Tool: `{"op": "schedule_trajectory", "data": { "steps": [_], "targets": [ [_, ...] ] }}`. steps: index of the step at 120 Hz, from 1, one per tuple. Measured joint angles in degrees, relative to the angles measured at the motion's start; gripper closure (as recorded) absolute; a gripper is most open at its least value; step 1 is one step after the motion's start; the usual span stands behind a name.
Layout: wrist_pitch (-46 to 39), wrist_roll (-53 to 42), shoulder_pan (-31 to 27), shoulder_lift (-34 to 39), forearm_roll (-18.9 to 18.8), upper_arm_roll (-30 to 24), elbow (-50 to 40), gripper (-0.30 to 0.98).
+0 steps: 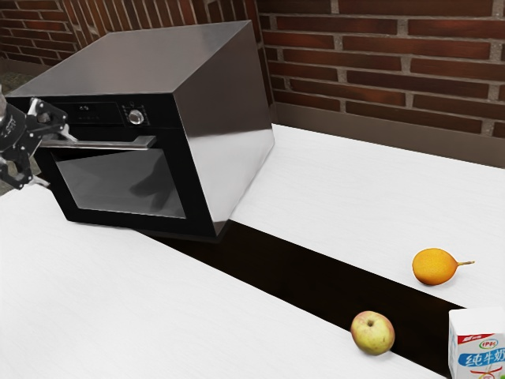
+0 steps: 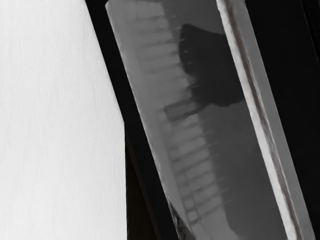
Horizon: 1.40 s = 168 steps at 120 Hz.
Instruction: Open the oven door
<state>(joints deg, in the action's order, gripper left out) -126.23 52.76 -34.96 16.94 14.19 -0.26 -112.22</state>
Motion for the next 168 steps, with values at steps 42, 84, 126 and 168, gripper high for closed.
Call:
{"op": "schedule_trajectory", "data": {
  "steps": [42,84,126,168],
  "targets": [
    [-10.49,10.92,-1.3,-7.39,5.6,-0.97,3.18,0.0],
    [-13.55,16.84,-1.43,-9.38,5.61,-0.94,2.56,0.0],
    [-14.99,19.94,-1.62,-12.32,5.53,-0.89,2.5,0.0],
    [-16.13,21.63,-2.18,-11.33,5.71,-0.92,-1.4,0.0]
  ]
}}
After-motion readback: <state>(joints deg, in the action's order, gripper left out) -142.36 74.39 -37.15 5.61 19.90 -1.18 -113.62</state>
